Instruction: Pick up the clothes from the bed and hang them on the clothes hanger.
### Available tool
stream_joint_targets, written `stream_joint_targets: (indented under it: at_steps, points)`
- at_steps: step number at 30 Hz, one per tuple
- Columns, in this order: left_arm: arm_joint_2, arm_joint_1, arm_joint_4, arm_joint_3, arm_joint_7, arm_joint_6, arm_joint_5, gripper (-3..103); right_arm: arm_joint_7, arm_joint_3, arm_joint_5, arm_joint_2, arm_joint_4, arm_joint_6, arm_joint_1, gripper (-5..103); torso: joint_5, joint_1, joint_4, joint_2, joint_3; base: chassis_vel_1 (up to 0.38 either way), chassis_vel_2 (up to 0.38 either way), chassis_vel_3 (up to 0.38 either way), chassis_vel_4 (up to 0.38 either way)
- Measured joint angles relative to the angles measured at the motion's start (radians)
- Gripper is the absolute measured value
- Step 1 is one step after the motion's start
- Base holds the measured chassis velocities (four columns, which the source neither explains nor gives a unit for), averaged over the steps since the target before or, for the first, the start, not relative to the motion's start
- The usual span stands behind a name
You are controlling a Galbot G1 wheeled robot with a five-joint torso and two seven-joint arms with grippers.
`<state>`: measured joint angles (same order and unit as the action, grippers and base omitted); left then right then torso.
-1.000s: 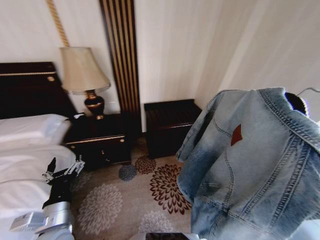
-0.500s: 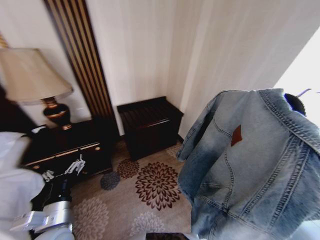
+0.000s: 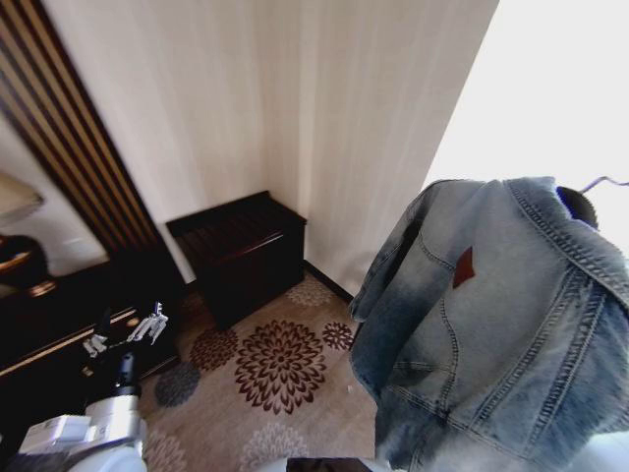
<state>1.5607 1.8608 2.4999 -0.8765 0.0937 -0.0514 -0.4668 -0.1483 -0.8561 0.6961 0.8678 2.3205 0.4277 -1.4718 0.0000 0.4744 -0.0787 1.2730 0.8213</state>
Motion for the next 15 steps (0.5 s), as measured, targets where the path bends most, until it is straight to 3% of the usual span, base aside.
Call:
stream_joint_targets:
  at_steps: [15]
  points:
    - [0.003,-0.007,0.000,0.002,-0.001,-0.001,0.003,100,0.002,0.014,-0.006,0.005,-0.008,0.001,0.006,21,0.0000,0.000,0.0000,0.000,0.000,-0.126,-0.120,-0.124,-0.125]
